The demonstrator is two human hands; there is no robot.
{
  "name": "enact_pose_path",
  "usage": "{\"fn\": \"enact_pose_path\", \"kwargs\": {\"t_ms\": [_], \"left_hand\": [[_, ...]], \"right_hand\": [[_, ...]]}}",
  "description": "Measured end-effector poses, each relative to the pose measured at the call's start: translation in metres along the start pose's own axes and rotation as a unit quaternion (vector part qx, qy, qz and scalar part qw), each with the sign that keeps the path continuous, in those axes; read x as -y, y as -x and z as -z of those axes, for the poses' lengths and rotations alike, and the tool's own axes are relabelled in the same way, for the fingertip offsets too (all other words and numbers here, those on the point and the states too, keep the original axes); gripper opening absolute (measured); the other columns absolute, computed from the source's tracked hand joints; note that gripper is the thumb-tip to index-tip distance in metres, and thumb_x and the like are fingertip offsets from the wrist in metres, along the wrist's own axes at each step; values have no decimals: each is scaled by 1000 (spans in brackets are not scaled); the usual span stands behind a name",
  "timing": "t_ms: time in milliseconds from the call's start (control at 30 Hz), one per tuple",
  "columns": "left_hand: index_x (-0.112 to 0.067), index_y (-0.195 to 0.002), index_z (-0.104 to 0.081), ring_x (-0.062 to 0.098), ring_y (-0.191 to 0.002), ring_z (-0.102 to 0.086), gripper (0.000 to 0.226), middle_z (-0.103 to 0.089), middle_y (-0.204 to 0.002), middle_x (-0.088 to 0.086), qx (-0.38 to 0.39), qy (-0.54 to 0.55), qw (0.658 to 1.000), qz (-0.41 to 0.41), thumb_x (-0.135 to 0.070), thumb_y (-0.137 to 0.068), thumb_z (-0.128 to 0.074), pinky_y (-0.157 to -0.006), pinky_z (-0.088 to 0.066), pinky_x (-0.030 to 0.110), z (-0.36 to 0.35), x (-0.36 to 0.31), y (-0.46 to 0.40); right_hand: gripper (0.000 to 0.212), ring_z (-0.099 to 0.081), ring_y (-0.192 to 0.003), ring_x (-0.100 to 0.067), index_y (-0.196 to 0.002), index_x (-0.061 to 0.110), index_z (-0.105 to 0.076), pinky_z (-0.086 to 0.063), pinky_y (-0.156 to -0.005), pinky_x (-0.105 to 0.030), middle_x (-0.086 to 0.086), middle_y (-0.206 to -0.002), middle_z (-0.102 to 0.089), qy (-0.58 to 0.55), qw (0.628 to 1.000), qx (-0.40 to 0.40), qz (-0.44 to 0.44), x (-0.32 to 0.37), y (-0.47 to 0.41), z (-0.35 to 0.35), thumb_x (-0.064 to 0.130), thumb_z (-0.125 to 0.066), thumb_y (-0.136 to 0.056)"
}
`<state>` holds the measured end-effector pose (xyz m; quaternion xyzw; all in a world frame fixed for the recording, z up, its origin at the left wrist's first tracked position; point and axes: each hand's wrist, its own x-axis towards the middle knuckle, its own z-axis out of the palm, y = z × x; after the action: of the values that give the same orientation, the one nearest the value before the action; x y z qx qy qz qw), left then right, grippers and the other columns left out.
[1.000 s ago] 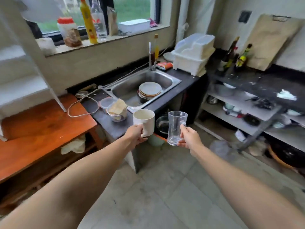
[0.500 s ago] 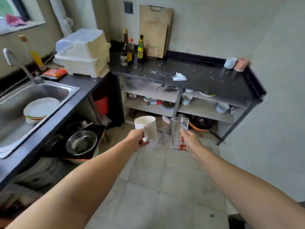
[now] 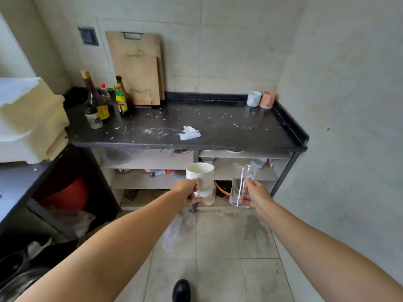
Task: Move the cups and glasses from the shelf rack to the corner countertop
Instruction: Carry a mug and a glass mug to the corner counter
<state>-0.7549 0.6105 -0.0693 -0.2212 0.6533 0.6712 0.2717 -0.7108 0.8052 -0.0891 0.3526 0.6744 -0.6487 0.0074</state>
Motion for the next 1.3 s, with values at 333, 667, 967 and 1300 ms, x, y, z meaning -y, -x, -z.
{"fn": "enact_pose_path", "kwargs": {"t_ms": [333, 667, 967, 1300], "left_hand": [[-12, -78, -46, 9, -56, -34, 21, -38, -67, 1, 29, -24, 999, -21, -10, -97, -40, -69, -57, 35, -65, -156, -145], [-7, -73, -49, 11, -59, -37, 25, -41, -69, 5, 9, -15, 1000, 7, -7, -97, -42, -79, -55, 36, -164, -250, -315], [-8, -76, -49, 12, -57, -35, 19, -42, -79, 6, -34, 19, 999, 35, -3, -92, -39, -69, -58, 33, -252, -334, -453], [-9, -76, -45, 11, -53, -29, 17, -36, -69, 4, -41, 39, 997, 54, -5, -90, -37, -76, -56, 34, -293, -387, -559]], "right_hand": [[34, -49, -54, -15, -74, 12, -51, -52, -51, -28, -3, -67, -44, -44, 997, -69, 17, 122, -145, -11, 32, -42, -100], [29, -56, -58, -16, -100, 9, -57, -56, -55, -28, -4, -73, -49, 3, 999, -40, -6, 200, -365, 1, 35, -43, -99], [36, -65, -97, -25, -116, 9, -56, -58, -59, -26, -10, -98, -58, 65, 997, 20, -24, 290, -555, 6, 38, -42, -100], [33, -66, -85, -28, -120, 8, -54, -56, -59, -26, -11, -92, -58, 48, 998, 25, -11, 326, -667, -32, 31, -38, -102]]}}
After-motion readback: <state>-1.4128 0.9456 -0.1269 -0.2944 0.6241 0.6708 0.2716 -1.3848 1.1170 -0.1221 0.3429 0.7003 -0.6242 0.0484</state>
